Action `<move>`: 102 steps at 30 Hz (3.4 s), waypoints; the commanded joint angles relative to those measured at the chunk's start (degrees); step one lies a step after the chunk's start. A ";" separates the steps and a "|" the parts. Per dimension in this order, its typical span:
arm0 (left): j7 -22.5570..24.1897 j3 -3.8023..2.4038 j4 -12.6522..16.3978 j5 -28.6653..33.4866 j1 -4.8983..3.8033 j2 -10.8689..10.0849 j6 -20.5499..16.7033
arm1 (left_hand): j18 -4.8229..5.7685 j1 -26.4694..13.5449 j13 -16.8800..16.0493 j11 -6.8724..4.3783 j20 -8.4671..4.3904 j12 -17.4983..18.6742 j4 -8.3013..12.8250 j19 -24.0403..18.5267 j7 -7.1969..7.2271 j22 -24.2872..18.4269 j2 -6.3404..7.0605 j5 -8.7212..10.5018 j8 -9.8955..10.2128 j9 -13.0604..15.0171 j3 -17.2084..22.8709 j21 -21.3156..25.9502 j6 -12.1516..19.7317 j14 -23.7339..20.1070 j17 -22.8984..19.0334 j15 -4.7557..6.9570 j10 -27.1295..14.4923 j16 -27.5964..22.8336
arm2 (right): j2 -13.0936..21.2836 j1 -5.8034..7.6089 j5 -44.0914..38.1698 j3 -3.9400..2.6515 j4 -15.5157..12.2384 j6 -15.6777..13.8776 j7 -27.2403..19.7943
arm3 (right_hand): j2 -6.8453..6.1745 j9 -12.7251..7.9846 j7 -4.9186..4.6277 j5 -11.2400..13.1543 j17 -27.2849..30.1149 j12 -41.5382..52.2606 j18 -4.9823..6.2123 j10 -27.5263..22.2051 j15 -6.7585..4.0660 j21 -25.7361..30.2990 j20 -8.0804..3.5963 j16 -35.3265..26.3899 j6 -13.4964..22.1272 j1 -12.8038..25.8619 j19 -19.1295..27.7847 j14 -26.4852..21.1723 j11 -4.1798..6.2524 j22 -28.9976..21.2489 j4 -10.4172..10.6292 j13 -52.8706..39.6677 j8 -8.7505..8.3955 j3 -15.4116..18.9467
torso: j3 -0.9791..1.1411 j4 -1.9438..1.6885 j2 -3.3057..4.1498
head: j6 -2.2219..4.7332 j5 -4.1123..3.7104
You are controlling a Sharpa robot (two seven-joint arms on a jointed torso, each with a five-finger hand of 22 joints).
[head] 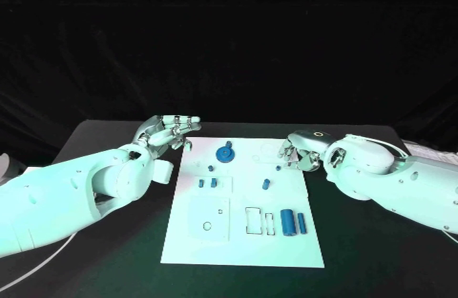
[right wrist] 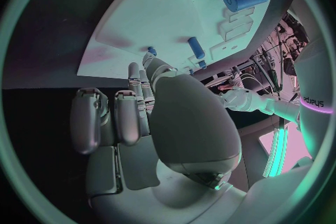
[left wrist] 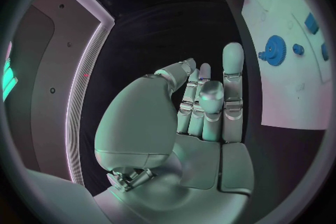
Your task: Assemble the parts on the task board
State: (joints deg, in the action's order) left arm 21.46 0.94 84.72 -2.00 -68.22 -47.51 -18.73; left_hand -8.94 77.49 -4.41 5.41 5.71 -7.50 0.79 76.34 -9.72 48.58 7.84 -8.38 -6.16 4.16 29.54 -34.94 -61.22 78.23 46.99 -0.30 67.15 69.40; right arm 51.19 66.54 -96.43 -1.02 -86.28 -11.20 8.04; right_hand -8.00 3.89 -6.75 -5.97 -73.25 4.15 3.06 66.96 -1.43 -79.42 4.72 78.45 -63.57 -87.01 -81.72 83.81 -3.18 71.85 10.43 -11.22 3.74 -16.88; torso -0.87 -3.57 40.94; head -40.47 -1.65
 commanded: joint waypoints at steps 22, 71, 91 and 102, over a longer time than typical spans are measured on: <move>4.52 0.11 1.39 9.51 0.00 -0.76 1.07 | -1.24 -0.42 0.06 0.07 0.04 -0.48 0.22 -0.86 -0.09 -0.74 -0.12 -0.17 -0.42 -0.10 -0.79 1.19 0.54 -0.85 -0.60 -0.03 -0.41 -0.56 | -2.84 -1.53 -5.17 0.25 0.83 4.69 0.62 | -0.97 0.06 0.13 -0.01 0.81 -0.33 0.95 0.62 -0.02 0.53 -0.34 -0.76 -1.12 1.04 0.23 3.10 -0.07 -0.38 -0.81 3.84 0.01 -3.97 | 0.07 0.03 0.03 | -0.28 0.13; 3.05 0.16 1.18 9.51 0.06 -0.63 1.26 | -1.32 -0.51 0.18 0.33 0.15 -0.75 0.49 -1.10 -0.37 -1.42 -0.01 -0.18 -0.35 -0.24 -1.34 2.07 1.43 -1.17 -1.13 -0.18 -1.31 -0.63 | -1.06 -0.79 -9.79 -0.78 -4.75 -0.38 5.06 | 1.49 1.65 0.90 2.96 -1.06 0.04 0.44 6.79 -0.95 -1.12 -1.01 0.89 -6.49 2.79 -1.27 3.64 0.93 2.17 -5.13 5.71 1.40 -8.80 | 0.05 0.13 -0.03 | -0.45 -0.32; 2.84 0.17 1.29 9.51 0.19 -0.46 1.61 | -1.34 -0.53 0.22 0.42 0.20 -0.82 0.55 -1.19 -0.47 -1.62 -0.04 -0.18 -0.33 -0.26 -1.46 2.34 1.70 -1.31 -1.37 -0.27 -1.62 -0.70 | -3.54 -1.83 -6.91 -1.10 -16.11 -2.47 2.96 | 1.62 1.74 0.57 2.86 -1.04 -0.26 0.45 6.86 -0.63 -1.08 -0.96 0.92 -6.33 2.83 -1.23 3.61 0.69 2.08 -5.71 5.97 1.14 -9.36 | -0.06 0.03 0.01 | -1.04 2.19; 2.68 0.17 1.70 9.51 0.20 -0.41 1.85 | -1.34 -0.53 0.22 0.42 0.20 -0.82 0.55 -1.19 -0.47 -1.62 -0.04 -0.18 -0.33 -0.26 -1.46 2.34 1.70 -1.31 -1.37 -0.27 -1.62 -0.70 | -8.33 -5.87 -5.36 -0.53 -15.05 -0.66 1.39 | 1.68 1.76 0.44 2.84 -0.91 -0.36 0.49 6.82 -0.54 -0.94 -0.89 0.85 -6.24 2.90 -1.13 3.58 0.58 1.86 -5.89 6.07 1.03 -9.52 | -0.09 -0.04 0.05 | -1.69 3.29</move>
State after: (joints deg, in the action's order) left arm 24.05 1.15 86.18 7.31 -68.00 -48.07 -18.20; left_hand -9.38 77.49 -4.27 5.82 5.92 -7.98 1.29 75.73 -10.11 47.01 7.84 -8.37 -6.38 3.97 28.46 -32.77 -59.97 77.20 45.67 -0.51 65.92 68.95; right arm 43.02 60.90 -102.71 -1.53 -101.59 -12.97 10.86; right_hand -6.56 5.62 -5.86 -3.00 -74.22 4.14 3.06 73.76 -2.07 -80.28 3.80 79.00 -69.71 -84.48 -82.67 84.02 -2.22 73.76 4.87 -5.19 4.82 -26.48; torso -0.93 -3.50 40.97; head -42.03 1.45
